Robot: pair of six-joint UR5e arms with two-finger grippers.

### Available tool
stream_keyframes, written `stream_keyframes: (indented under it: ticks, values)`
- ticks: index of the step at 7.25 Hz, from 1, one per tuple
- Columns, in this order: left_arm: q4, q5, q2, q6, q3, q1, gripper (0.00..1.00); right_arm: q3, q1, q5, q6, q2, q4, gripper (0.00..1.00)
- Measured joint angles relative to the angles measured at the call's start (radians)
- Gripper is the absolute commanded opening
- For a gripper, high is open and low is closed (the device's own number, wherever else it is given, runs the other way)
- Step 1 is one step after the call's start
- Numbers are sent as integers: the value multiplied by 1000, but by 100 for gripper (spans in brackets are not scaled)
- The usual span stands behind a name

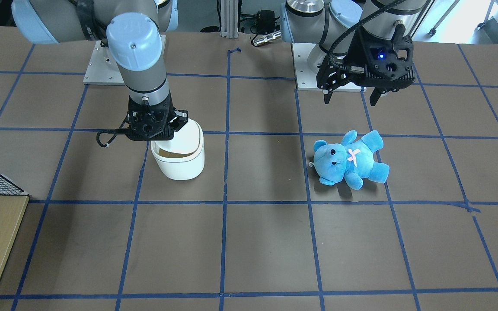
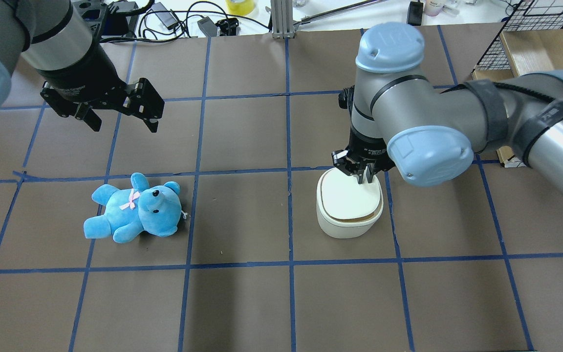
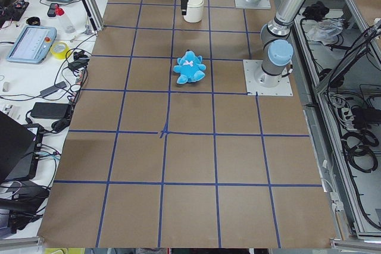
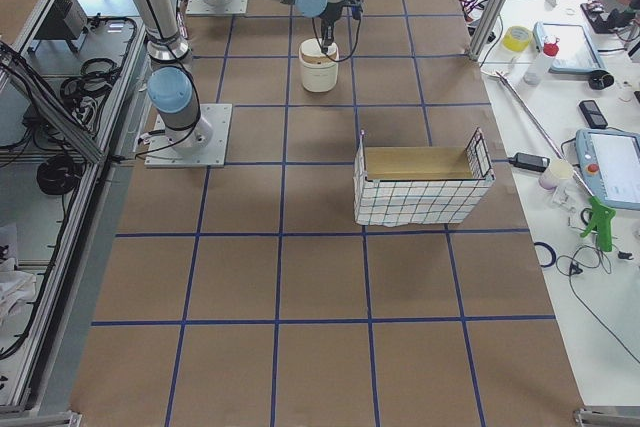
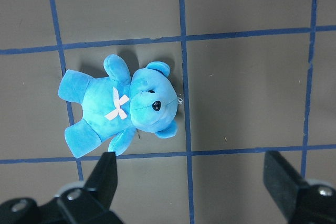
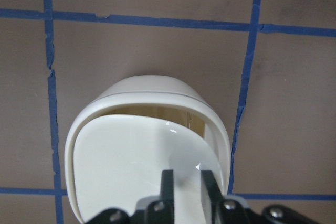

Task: Open trash can with right arm
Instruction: 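Raise the right gripper away from the opened trash can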

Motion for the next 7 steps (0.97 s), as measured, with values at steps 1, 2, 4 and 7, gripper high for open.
stream_keyframes:
  ticks: [1,2,4,7]
  values:
    - [0,0,0,0,0,0,100,-105,-4,-2,-5,-14,114,100]
    - [0,0,0,0,0,0,100,-214,-11,-4,-9,-18,214,100]
    - [0,0,0,0,0,0,100,-330,-21,-1,-12,-19,286,100]
    - [0,0,0,0,0,0,100,-358,-28,2,-5,-19,271,100]
